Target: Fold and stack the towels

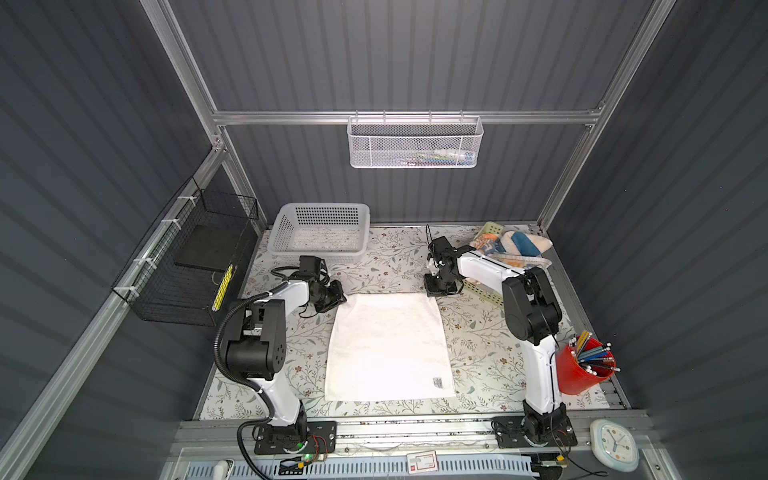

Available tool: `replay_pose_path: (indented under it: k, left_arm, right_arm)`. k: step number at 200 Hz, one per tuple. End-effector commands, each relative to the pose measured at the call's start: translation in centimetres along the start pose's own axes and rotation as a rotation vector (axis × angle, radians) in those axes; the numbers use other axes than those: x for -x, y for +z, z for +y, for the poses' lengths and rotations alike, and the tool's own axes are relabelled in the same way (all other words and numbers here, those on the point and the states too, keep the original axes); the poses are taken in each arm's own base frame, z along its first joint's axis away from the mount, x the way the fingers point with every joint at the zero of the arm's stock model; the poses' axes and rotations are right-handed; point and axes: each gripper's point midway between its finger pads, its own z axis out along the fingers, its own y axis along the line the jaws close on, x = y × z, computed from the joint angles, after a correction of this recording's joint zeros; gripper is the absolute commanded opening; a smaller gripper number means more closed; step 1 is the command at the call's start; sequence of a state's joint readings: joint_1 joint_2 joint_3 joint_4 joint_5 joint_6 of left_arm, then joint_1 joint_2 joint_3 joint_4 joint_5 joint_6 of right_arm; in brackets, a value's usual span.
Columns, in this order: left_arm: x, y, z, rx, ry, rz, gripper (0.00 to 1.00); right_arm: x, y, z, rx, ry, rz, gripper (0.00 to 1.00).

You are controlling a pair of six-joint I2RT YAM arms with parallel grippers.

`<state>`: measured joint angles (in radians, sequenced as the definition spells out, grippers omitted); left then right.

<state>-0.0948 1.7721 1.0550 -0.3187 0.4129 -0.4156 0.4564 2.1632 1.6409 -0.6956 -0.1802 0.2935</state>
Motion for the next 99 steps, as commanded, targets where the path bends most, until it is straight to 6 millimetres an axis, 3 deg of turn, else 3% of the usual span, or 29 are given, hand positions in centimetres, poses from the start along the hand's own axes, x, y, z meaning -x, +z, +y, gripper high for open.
replay_pose_path:
  k: [1, 64, 99]
  left_arm:
    - [1.4, -1.3, -1.7, -0.04, 0.1, -0.011, 0.0]
    - [4.8, -3.2, -6.0, -0.177, 0.179, -0.044, 0.0]
    - [5.9, -4.4, -7.0, -0.195, 0.226, -0.081, 0.0]
  right_arm:
    - [2.8, -3.3, 1.3, 0.036, -0.051, -0.118, 0.09]
    - [5.8, -9.2, 2.1, 0.004, -0.155, -0.28, 0.02]
    - [6.0, -11.3, 2.1, -0.018, -0.198, -0.324, 0.01]
